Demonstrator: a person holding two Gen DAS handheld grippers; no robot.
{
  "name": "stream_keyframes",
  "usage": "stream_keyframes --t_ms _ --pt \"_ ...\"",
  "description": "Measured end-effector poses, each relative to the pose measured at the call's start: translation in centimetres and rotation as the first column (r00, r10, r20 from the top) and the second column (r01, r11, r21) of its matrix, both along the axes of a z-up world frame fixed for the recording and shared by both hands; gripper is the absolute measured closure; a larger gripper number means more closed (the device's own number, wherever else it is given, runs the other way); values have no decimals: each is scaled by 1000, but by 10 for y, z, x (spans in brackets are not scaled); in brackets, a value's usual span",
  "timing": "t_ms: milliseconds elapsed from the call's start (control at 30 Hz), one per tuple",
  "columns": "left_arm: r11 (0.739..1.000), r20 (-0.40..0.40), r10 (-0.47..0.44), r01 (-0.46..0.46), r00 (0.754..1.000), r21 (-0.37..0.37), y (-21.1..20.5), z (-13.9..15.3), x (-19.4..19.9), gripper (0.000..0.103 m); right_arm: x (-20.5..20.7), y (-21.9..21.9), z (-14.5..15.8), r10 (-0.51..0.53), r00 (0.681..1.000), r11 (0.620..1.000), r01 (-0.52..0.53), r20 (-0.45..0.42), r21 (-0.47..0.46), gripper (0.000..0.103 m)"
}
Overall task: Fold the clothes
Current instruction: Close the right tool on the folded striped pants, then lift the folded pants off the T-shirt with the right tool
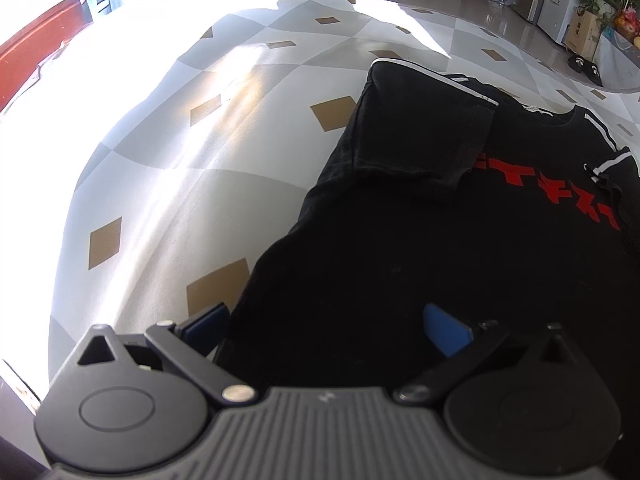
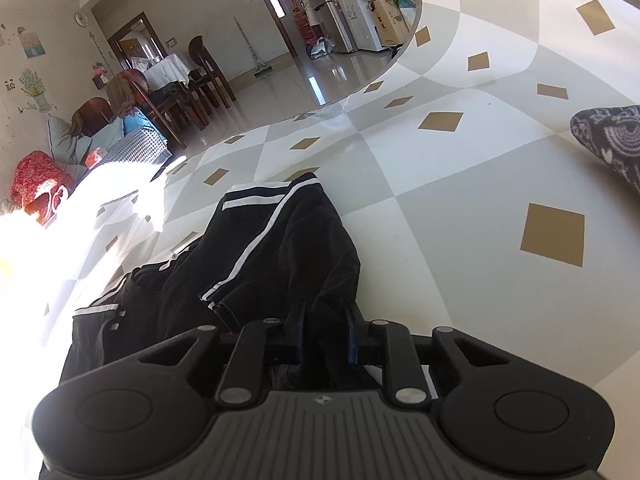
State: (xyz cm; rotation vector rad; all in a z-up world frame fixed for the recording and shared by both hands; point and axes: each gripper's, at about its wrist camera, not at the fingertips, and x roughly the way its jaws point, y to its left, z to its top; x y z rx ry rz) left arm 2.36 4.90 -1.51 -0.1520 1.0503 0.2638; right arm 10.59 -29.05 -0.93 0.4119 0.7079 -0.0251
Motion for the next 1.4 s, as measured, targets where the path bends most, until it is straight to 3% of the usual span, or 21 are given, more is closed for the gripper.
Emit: stream_keyframes --t_ms 167,367,733,900,967,1067,1133,1233,1400 --pt "1000 2 -2 2 1000 -6 1 -1 1 0 -3 14 16 20 999 1000 -19 39 -18 89" --pt "999 0 23 -23 1000 -33 5 0 2 0 -11 47 45 113 986 991 -103 121 -87 89" --pt "982 -20 153 -154 988 -109 36 2 -4 0 -14 128 74 313 931 947 -291 187 -134 89" --pt "976 -29 172 -174 985 -131 42 1 -4 0 -13 181 79 472 857 881 -459 207 -114 89" --pt "972 -34 188 -191 982 -135 46 0 -6 0 -13 203 75 545 812 838 -536 208 -106 89" --pt "965 -44 219 -223 975 -141 54 -2 -8 0 -12 239 62 673 718 739 -661 179 -130 89" --pt "965 -53 223 -228 973 -133 57 -3 -9 0 -16 256 47 704 694 710 -680 149 -185 87" --pt "962 -59 232 -238 971 -131 62 -6 -9 0 -17 256 35 695 704 719 -682 145 -135 72" --pt "958 -67 251 -258 966 -128 66 -8 -8 0 -17 245 33 666 734 746 -658 130 -101 69"
